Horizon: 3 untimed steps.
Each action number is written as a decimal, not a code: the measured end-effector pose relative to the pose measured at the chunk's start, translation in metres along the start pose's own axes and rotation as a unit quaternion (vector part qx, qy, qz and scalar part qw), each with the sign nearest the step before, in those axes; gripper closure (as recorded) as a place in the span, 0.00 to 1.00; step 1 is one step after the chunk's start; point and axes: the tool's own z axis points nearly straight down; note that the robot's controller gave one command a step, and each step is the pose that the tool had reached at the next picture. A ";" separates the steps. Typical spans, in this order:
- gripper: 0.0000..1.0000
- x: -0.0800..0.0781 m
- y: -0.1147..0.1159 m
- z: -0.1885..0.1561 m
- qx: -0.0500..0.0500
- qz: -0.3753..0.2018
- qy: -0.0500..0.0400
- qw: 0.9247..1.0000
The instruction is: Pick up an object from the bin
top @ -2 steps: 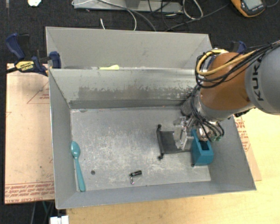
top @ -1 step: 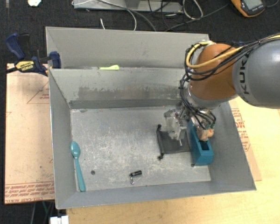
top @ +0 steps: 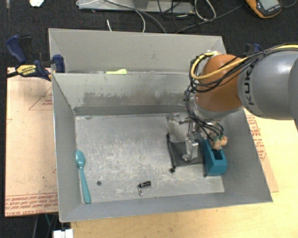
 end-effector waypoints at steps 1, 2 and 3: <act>1.00 0.005 -0.001 -0.023 0.001 -0.025 -0.001 1.000; 0.00 0.009 -0.002 -0.040 0.002 -0.042 -0.002 0.999; 0.00 0.009 -0.002 -0.043 0.002 -0.046 -0.003 0.999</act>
Offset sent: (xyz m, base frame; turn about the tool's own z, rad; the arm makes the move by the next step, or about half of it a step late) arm 0.0000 0.0000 0.0000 0.0000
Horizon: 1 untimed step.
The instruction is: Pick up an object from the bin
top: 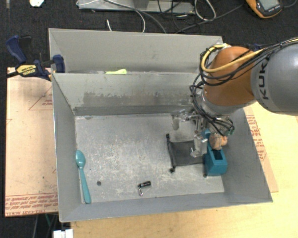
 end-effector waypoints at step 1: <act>0.00 -0.042 0.006 0.031 0.001 -0.089 -0.003 0.996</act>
Offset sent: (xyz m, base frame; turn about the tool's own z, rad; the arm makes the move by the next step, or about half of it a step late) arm 0.0094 -0.0114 -0.0298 -0.1217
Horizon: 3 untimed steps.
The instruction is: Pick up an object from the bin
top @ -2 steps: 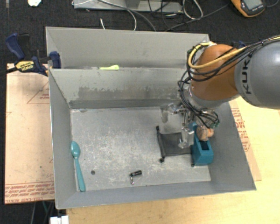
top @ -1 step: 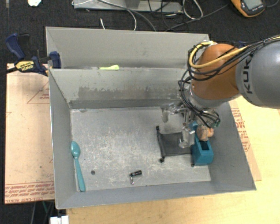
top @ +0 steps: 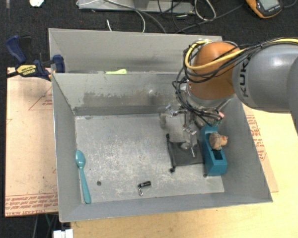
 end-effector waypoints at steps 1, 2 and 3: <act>0.00 0.029 -0.009 0.001 -0.001 0.020 0.001 1.000; 0.00 0.037 -0.014 -0.023 -0.002 0.072 -0.001 0.997; 0.00 0.053 -0.024 0.002 -0.002 0.105 0.000 0.994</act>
Offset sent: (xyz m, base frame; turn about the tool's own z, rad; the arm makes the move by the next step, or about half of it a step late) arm -0.0236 -0.0333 0.0246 0.1446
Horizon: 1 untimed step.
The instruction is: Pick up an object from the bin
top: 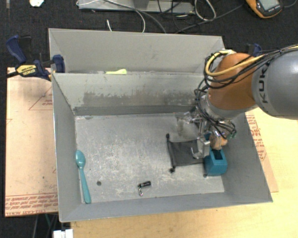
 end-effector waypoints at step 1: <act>1.00 -0.009 0.002 -0.008 0.001 -0.087 -0.005 0.996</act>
Offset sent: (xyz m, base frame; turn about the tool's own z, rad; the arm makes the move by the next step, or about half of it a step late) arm 0.0000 0.0000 0.0000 0.0000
